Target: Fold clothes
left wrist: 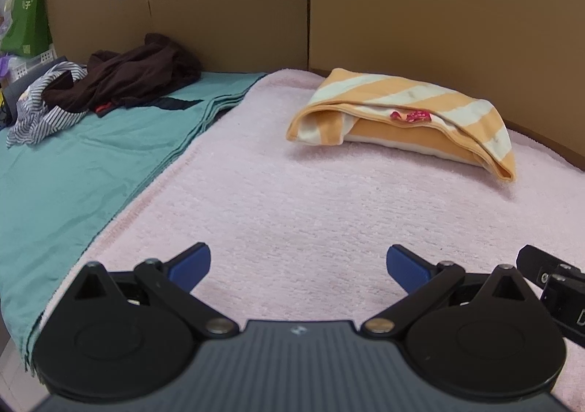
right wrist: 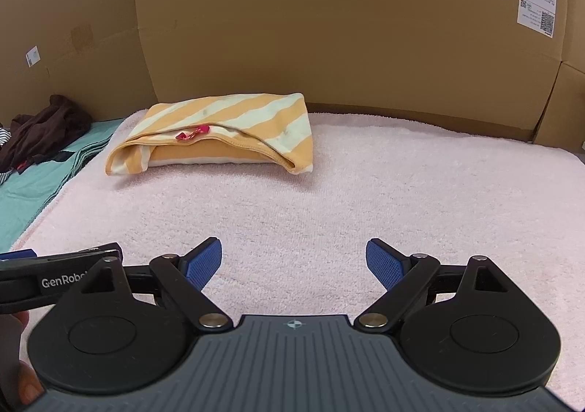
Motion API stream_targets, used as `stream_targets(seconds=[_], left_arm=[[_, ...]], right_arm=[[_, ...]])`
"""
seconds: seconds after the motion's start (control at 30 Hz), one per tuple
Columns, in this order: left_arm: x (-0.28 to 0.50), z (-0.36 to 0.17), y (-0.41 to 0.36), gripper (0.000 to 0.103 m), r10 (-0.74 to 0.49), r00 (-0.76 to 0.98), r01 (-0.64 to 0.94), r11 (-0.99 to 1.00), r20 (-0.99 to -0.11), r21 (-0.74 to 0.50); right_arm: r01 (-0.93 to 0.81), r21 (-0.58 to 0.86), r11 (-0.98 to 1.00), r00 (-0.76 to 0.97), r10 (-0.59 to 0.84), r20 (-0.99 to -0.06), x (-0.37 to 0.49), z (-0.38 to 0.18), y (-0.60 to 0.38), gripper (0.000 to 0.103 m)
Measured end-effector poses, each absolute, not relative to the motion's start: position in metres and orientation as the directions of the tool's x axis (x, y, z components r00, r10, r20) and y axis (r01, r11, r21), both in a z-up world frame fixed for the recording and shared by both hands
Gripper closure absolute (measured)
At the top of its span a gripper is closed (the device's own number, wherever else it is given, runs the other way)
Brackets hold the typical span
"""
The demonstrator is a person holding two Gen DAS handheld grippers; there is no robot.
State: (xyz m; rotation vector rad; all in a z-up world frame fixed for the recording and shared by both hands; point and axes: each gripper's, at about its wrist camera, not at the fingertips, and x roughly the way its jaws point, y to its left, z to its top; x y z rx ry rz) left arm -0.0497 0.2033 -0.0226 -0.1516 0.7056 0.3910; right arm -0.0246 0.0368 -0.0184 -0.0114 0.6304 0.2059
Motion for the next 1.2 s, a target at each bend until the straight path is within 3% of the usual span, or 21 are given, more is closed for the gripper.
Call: stream_targets(seconds=[1.2], left_arm=[[-0.035,-0.025,0.2,0.001,0.272,0.685,-0.364,0.931,-0.676,0.006]], right_arm=[[-0.173,0.033,0.984,0.787,0.158,-0.596,-0.015,-0.019,0.04,0.014]])
